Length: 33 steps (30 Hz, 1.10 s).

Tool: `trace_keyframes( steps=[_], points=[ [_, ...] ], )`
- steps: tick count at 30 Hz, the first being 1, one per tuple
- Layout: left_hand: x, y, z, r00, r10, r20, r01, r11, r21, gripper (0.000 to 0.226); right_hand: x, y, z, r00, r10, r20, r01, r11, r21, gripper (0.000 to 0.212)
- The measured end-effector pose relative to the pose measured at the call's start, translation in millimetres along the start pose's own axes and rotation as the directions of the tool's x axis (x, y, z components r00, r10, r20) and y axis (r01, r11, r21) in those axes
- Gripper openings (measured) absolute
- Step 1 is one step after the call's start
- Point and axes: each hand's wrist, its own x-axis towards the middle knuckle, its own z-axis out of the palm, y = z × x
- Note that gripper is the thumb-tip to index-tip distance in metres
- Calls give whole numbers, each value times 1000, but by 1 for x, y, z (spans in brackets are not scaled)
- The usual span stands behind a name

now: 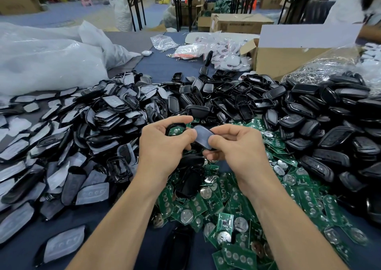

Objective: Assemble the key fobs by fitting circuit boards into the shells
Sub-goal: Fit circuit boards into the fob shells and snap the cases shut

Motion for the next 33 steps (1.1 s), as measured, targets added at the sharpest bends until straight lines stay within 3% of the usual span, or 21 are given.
trace_keyframes(
  steps=[3,5,8,10,15,20,23,25,27,33],
  points=[
    [0,2,-1,1000,-1,10,2,1000,-24,31,-3,-3,0,998,35,47,-37,999,38,16],
    [3,2,-7,999,-27,35,29,997,-68,37,-2,-8,-3,974,146,175,-170,977,126,3],
    [5,4,-12,980,-58,190,87,985,-149,35,-1,-16,-19,889,254,381,-334,929,160,31],
    [3,6,-14,958,-50,282,106,976,-188,31,-3,-19,-26,840,265,474,-381,910,166,36],
    [3,5,-13,955,-39,293,104,972,-212,28,-6,-13,-25,729,247,638,-465,863,197,45],
    [2,7,-12,956,-111,271,180,953,-245,32,-2,-7,-18,751,209,627,-455,851,262,35],
    [5,7,-10,951,-237,199,291,904,-314,18,0,-6,-18,778,193,598,-462,820,337,34],
    [6,6,-6,950,-271,157,312,868,-387,28,1,-6,-14,813,212,543,-460,805,375,36],
    [4,7,-4,961,-250,121,278,870,-408,35,1,-4,-10,842,226,490,-442,811,385,39],
    [0,9,0,982,-179,60,189,949,-252,44,0,1,3,918,208,337,-317,897,309,27]
  ],
)
